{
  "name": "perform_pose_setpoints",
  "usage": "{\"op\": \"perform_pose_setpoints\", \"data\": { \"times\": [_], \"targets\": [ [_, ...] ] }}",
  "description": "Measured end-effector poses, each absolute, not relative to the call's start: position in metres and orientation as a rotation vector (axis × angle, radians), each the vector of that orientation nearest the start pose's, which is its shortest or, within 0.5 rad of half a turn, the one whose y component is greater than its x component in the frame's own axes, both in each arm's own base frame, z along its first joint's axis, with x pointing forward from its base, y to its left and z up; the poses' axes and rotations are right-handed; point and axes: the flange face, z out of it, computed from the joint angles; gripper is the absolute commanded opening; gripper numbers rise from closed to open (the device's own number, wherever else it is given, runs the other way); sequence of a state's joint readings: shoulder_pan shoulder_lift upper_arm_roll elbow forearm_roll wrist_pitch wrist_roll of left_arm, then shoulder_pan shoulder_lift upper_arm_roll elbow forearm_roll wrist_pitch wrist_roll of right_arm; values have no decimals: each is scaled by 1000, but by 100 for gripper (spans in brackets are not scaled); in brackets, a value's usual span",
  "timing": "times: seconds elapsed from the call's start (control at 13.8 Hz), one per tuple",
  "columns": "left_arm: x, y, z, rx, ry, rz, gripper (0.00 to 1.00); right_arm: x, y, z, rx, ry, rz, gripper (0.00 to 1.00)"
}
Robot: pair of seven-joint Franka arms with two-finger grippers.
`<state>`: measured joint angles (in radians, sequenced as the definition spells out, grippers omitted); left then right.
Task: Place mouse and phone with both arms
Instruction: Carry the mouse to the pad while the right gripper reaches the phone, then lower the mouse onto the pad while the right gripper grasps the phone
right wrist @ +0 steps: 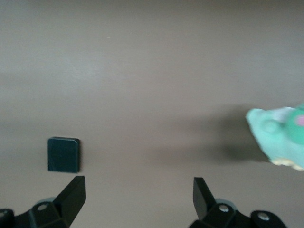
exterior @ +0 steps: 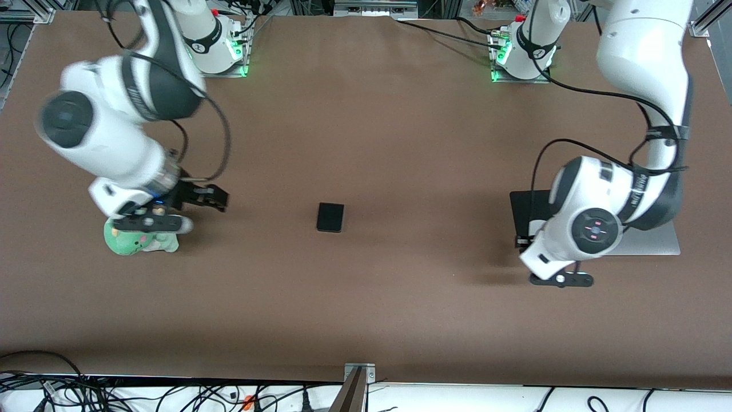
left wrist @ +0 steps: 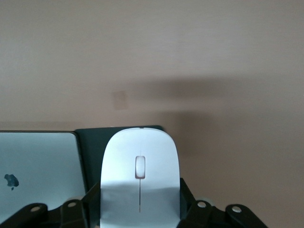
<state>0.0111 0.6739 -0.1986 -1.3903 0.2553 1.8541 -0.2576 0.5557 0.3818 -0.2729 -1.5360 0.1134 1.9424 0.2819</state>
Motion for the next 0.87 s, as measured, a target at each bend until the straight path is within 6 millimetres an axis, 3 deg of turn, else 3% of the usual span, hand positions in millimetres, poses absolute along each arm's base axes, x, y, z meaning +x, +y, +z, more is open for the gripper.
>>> {"op": "perform_pose_setpoints", "data": {
  "times": [0.14, 0.29, 0.65, 0.87],
  "targets": [
    [693, -48, 280, -3020, -54, 272, 17, 637, 259, 407, -3136, 26, -84, 100],
    [683, -26, 256, -3058, -72, 285, 20, 634, 295, 367, -3145, 57, -110, 100],
    [639, -23, 200, -3153, -20, 196, 21, 612, 367, 293, -3144, 118, -156, 100],
    [621, -24, 187, -3164, -7, 174, 21, 588, 409, 263, -3139, 174, -177, 100]
  ]
}}
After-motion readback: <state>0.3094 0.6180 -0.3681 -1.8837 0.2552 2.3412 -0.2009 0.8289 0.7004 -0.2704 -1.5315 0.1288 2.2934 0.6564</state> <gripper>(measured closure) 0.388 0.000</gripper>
